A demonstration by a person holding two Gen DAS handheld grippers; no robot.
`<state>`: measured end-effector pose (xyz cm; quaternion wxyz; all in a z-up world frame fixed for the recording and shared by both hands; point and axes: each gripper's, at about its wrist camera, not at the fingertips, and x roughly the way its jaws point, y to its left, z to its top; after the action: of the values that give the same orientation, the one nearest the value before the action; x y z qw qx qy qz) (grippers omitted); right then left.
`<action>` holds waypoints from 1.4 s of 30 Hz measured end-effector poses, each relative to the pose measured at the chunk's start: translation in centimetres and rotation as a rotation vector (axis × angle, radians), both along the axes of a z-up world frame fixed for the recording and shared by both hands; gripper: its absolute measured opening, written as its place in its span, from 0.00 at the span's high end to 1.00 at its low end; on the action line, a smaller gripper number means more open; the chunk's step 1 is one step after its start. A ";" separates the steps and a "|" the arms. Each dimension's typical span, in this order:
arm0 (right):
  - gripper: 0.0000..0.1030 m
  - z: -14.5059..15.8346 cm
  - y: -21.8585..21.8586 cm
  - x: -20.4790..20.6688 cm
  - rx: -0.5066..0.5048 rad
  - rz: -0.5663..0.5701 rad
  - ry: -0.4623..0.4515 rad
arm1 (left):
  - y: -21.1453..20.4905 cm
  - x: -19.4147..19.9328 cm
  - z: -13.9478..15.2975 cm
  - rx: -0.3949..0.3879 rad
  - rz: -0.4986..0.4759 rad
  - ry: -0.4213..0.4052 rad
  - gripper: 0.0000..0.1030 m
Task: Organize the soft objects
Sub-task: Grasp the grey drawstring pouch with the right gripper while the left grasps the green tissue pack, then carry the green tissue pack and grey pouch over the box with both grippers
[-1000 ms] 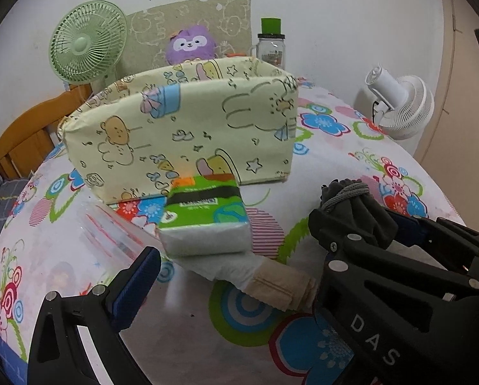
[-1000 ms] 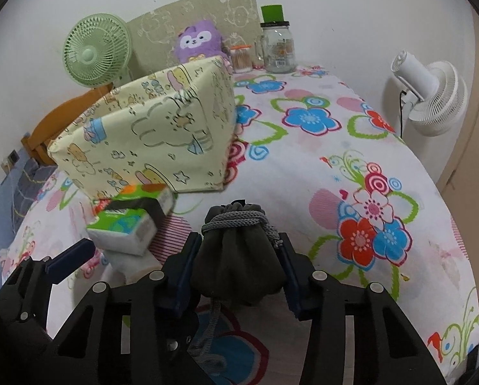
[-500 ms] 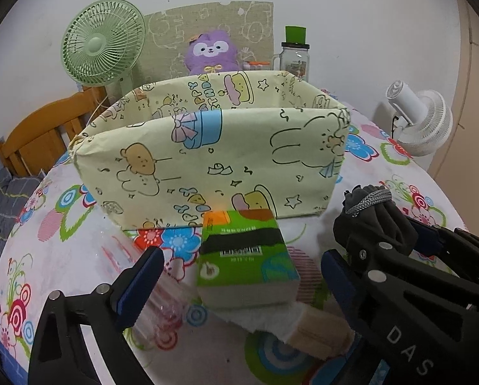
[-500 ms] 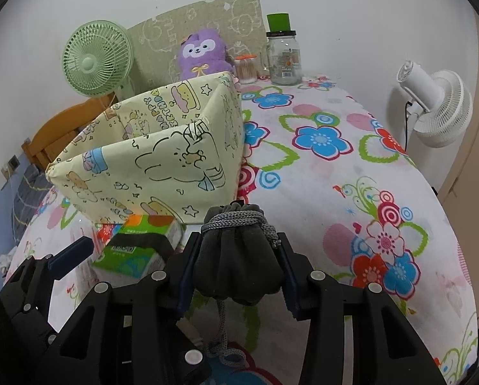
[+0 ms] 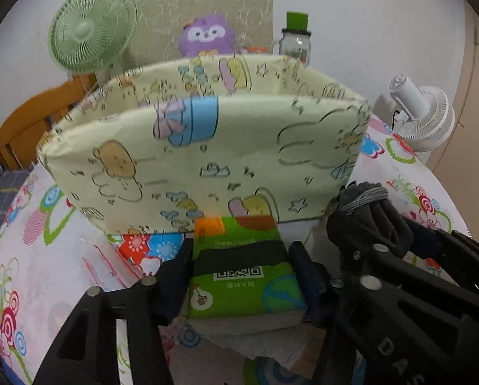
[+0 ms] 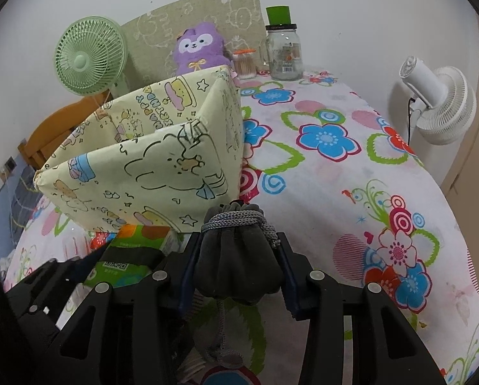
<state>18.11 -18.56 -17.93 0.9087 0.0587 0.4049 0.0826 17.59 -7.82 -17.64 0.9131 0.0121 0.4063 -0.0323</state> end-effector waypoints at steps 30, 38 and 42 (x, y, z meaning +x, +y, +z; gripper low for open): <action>0.54 5.8 1.3 -5.3 0.003 0.029 -0.115 | 1.3 -6.0 5.6 -0.022 0.008 -0.130 0.49; 0.54 8.9 2.0 -7.0 -0.008 0.040 -0.179 | 1.9 -8.1 8.5 -0.039 0.017 -0.194 0.49; 0.54 10.3 2.3 -7.7 -0.014 0.038 -0.202 | 2.1 -8.8 9.9 -0.042 0.015 -0.213 0.49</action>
<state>10.44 -16.27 -7.60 0.9436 0.0361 0.3128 0.1024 8.75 -5.68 -7.75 0.9514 -0.0068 0.3062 -0.0324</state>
